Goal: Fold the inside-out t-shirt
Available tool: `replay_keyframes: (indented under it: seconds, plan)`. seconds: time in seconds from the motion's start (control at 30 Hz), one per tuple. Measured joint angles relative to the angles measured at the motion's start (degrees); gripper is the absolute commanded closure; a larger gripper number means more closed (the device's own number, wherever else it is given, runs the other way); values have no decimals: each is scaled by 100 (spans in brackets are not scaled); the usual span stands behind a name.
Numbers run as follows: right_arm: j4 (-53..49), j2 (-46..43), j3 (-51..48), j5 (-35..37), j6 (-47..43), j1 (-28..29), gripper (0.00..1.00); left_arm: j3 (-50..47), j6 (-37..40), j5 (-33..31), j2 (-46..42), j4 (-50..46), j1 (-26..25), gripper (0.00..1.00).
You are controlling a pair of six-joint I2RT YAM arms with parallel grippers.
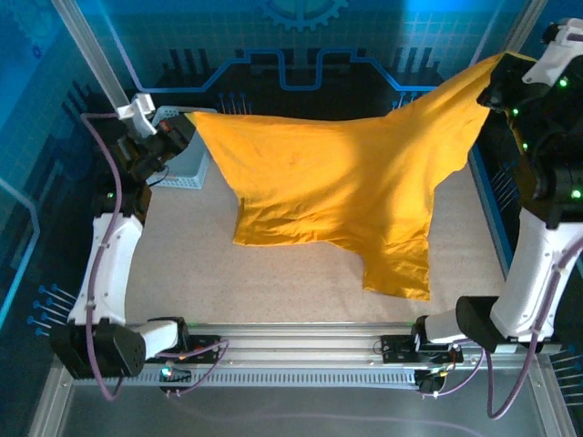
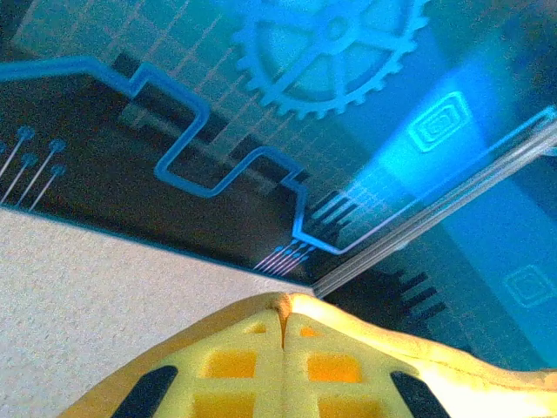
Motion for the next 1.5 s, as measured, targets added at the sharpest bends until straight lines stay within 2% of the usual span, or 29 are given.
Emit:
replay_keyframes:
  seconds: [0.37,0.53,0.63,0.8,0.9,1.03,1.2,1.3,1.4,1.5]
  plan:
    - [-321,-378,1906,109,-197,0,100,162,273,-131,-1416,-208,0,100]
    - [-343,-544,2229,96,-201,0,100,280,361,-243,-1923,-313,0,100]
    - [-337,-544,2247,101,-243,0,100,562,466,-289,-1919,-446,2,100]
    - [-332,-216,2267,103,-361,0,100,990,745,-424,-1305,-802,7,100]
    - [-334,264,2269,70,-411,0,100,992,870,-511,-688,-1016,7,100]
    - [-341,1119,2251,-92,-431,0,100,804,918,-645,114,-1139,7,100]
    - [-595,2328,2236,-363,-476,26,100,369,946,-780,713,-1113,7,100]
    - [-909,3060,2658,-380,-610,175,100,304,979,-780,1108,-925,7,100]
    - [-1287,3969,3530,-319,-734,407,100,262,984,-748,1617,-643,7,100]
    - [-1539,4559,3766,-280,-798,533,100,256,1001,-675,2153,-407,4,100]
